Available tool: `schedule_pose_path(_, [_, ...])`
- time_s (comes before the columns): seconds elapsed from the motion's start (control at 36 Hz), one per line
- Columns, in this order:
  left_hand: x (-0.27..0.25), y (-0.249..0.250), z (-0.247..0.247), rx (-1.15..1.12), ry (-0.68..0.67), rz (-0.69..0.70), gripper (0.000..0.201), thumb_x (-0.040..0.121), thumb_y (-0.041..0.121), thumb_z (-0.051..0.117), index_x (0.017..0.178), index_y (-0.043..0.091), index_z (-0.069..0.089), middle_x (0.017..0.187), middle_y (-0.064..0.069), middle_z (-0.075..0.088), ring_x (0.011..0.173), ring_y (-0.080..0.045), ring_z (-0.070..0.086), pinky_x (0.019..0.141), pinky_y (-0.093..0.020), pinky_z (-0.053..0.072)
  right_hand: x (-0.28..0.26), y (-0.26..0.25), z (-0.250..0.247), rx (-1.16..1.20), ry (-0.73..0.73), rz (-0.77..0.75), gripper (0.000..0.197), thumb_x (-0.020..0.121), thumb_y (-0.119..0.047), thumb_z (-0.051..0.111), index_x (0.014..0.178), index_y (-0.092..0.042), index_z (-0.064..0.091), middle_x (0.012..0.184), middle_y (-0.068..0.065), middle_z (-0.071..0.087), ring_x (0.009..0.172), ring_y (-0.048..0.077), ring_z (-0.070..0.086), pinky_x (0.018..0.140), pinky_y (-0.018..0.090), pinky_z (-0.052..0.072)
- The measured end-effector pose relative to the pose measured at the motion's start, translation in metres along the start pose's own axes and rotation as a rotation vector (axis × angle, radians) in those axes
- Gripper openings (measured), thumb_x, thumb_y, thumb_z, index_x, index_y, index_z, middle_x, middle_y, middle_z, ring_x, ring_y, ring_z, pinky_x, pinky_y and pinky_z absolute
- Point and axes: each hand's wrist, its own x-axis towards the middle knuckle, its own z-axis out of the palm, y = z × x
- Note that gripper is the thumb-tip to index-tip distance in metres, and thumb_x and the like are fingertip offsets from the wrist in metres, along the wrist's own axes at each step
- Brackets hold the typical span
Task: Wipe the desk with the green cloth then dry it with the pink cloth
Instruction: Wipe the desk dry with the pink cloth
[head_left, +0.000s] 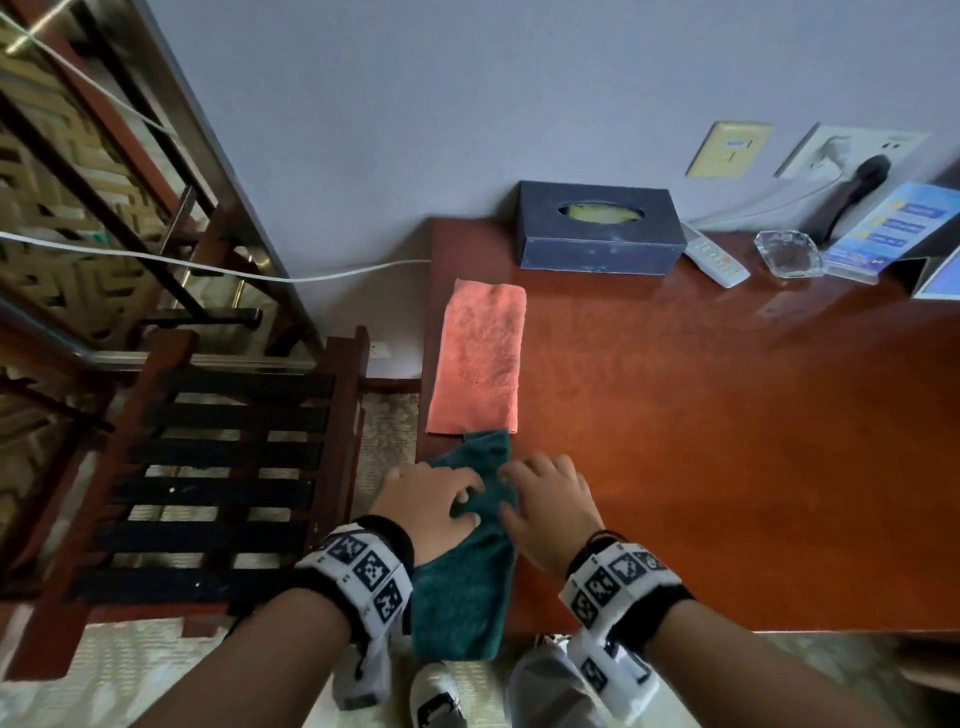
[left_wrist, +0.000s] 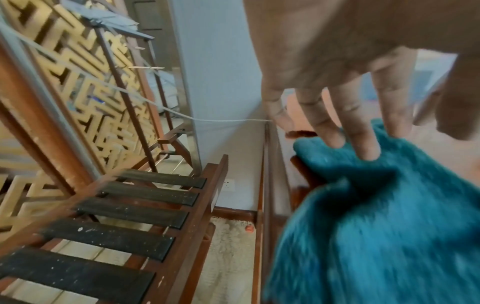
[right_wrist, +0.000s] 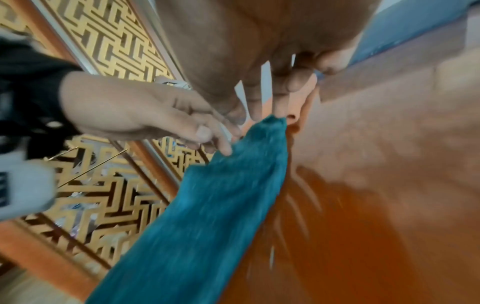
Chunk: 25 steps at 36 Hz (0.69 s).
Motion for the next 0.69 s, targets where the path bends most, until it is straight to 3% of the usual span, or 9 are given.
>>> schedule_pose_path(0.08, [0.014, -0.004, -0.024, -0.077, 0.149, -0.05, 0.033, 0.091, 0.044, 0.05, 0.124, 0.039, 0.05, 0.119, 0.017, 0.057, 0.115, -0.014, 0.051, 0.101, -0.041, 0.034, 0.04, -0.002, -0.022, -0.007, 0.063, 0.009, 0.033, 0.097, -0.03, 0.042, 0.129, -0.026, 0.049, 0.129, -0.003, 0.047, 0.121, 0.023, 0.037, 0.099, 0.036, 0.033])
schedule_pose_path(0.17, [0.036, -0.012, -0.043, -0.028, 0.254, -0.152, 0.036, 0.093, 0.037, 0.048, 0.129, 0.034, 0.049, 0.126, 0.007, 0.055, 0.117, -0.02, 0.05, 0.096, -0.04, 0.039, 0.079, -0.007, -0.034, 0.014, 0.049, -0.018, 0.038, 0.098, -0.027, 0.04, 0.135, -0.03, 0.045, 0.138, -0.006, 0.045, 0.126, 0.022, 0.038, 0.102, 0.039, 0.032])
schedule_pose_path(0.31, [0.072, -0.027, -0.049, -0.084, 0.2, -0.34, 0.039, 0.096, 0.04, 0.044, 0.13, 0.022, 0.047, 0.126, -0.002, 0.055, 0.115, -0.026, 0.051, 0.092, -0.041, 0.045, 0.125, 0.003, -0.042, 0.018, 0.022, 0.116, 0.046, 0.099, -0.024, 0.037, 0.145, -0.03, 0.033, 0.151, -0.005, 0.033, 0.133, 0.024, 0.035, 0.105, 0.044, 0.032])
schedule_pose_path(0.36, [0.083, -0.027, -0.046, -0.108, 0.162, -0.387, 0.041, 0.095, 0.044, 0.045, 0.124, 0.017, 0.051, 0.121, -0.005, 0.057, 0.11, -0.027, 0.054, 0.091, -0.042, 0.047, 0.134, 0.009, -0.042, -0.036, -0.009, 0.096, 0.051, 0.097, -0.02, 0.041, 0.147, -0.029, 0.03, 0.155, -0.004, 0.026, 0.135, 0.026, 0.03, 0.107, 0.046, 0.03])
schedule_pose_path(0.44, [0.096, -0.024, -0.039, -0.124, 0.146, -0.428, 0.043, 0.092, 0.046, 0.051, 0.118, 0.012, 0.053, 0.114, -0.007, 0.06, 0.105, -0.027, 0.058, 0.087, -0.039, 0.049, 0.141, 0.018, -0.036, -0.155, -0.041, 0.034, 0.055, 0.092, -0.017, 0.049, 0.143, -0.03, 0.034, 0.15, -0.003, 0.032, 0.132, 0.028, 0.03, 0.104, 0.047, 0.029])
schedule_pose_path(0.58, [0.108, -0.022, -0.033, -0.165, 0.193, -0.508, 0.024, 0.091, 0.029, 0.056, 0.106, 0.01, 0.058, 0.097, -0.007, 0.066, 0.091, -0.026, 0.062, 0.075, -0.036, 0.051, 0.14, 0.03, -0.032, -0.14, -0.055, 0.023, 0.051, 0.096, -0.03, 0.042, 0.145, -0.035, 0.031, 0.151, -0.008, 0.028, 0.131, 0.028, 0.025, 0.105, 0.046, 0.026])
schedule_pose_path(0.69, [0.11, -0.02, -0.047, -0.187, 0.307, -0.425, 0.009, 0.091, 0.02, 0.054, 0.095, 0.017, 0.061, 0.095, -0.002, 0.064, 0.088, -0.024, 0.06, 0.075, -0.035, 0.051, 0.139, 0.038, -0.04, -0.108, -0.068, 0.03, 0.05, 0.098, -0.029, 0.036, 0.147, -0.032, 0.028, 0.155, -0.005, 0.024, 0.134, 0.028, 0.024, 0.106, 0.045, 0.025])
